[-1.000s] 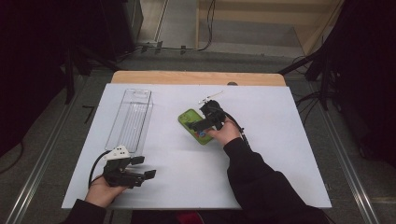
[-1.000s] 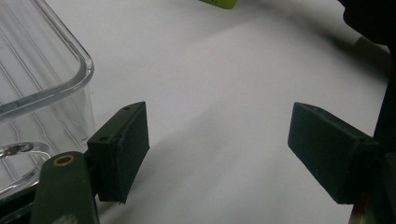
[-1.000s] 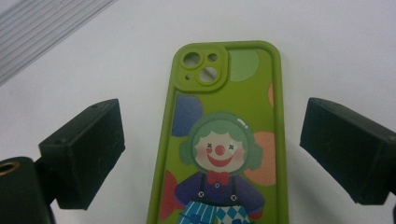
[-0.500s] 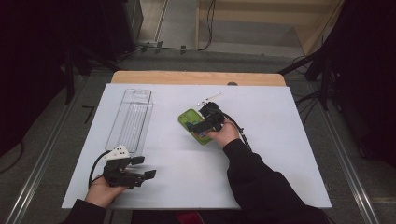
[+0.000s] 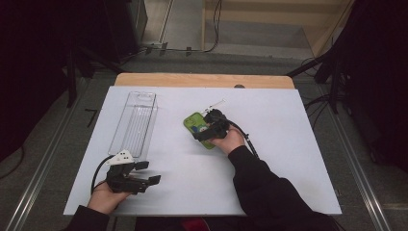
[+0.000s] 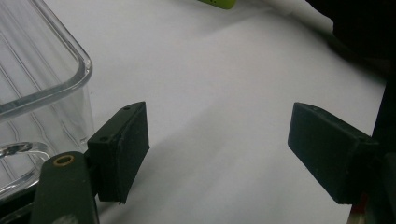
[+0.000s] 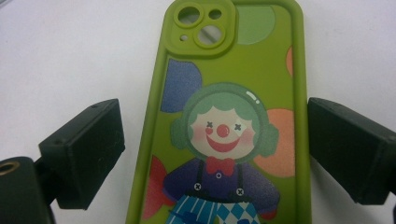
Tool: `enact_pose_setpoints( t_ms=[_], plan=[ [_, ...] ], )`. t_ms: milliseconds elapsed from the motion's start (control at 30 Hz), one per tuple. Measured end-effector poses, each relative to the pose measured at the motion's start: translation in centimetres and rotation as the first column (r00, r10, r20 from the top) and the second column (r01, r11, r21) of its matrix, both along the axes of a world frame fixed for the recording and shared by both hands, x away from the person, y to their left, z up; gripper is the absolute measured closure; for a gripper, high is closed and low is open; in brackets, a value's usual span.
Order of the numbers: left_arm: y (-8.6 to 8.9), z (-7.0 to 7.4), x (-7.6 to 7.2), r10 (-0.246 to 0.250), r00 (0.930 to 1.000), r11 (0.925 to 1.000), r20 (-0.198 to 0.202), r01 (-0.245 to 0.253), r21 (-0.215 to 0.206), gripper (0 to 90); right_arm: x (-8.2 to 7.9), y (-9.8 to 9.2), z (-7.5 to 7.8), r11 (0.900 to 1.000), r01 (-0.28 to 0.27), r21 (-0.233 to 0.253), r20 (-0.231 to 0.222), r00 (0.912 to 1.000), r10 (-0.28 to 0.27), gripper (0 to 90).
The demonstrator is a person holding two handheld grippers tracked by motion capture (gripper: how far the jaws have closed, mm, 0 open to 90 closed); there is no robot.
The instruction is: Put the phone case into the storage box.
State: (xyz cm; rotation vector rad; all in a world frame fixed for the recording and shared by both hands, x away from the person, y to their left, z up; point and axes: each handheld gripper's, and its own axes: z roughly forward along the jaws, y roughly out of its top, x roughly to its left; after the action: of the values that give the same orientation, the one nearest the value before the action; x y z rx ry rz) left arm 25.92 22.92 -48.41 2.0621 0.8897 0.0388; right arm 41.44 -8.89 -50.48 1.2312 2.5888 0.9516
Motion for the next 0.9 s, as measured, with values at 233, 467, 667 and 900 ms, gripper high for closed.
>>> enact_pose_setpoints(
  t_ms=[233,467,667,900],
  plan=[
    [-0.04,0.0,0.02,-0.002,1.0,1.0,-0.002,0.002,0.002,21.0,-0.52,0.52,-0.03,0.997,0.0,-0.082,0.053,0.9986,0.004,11.6],
    [-0.04,0.01,0.0,-0.002,1.0,1.0,-0.004,0.002,0.002,21.0,-0.71,0.61,-0.17,0.996,0.009,-0.086,0.07,0.9975,-0.003,12.2],
    [-0.02,0.07,-0.03,0.0,1.0,1.0,-0.006,0.0,-0.005,21.0,-0.84,0.33,-0.32,0.998,0.014,-0.06,0.084,0.9964,-0.009,13.8],
    [0.0,0.05,0.0,0.003,0.9999,1.0,-0.011,-0.003,-0.006,21.0,-0.59,0.05,-0.17,0.999,0.006,-0.04,0.065,0.9979,-0.004,14.1]
  ],
)
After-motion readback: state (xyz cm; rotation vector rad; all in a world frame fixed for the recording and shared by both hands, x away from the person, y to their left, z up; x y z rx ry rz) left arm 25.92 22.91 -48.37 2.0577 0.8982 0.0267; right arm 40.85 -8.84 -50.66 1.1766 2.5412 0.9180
